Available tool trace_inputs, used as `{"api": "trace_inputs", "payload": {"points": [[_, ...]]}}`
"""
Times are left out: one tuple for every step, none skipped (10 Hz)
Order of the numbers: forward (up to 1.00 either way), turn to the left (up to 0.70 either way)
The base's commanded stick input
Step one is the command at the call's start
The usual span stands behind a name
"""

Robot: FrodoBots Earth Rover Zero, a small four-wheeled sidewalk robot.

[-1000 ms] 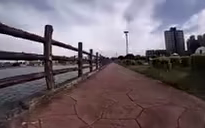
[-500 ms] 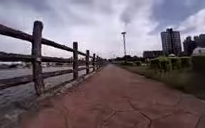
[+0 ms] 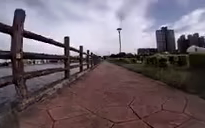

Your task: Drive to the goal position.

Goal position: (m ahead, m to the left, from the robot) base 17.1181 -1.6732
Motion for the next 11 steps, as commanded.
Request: {"api": "trace_inputs", "payload": {"points": [[0.7,0.11],[0.7,0.11],[0.7,0.11],[0.7,0.11],[0.7,0.11],[0.7,0.11],[0.7,0.11],[0.7,0.11],[0.7,-0.03],[0.7,-0.24],[0.7,-0.24]]}}
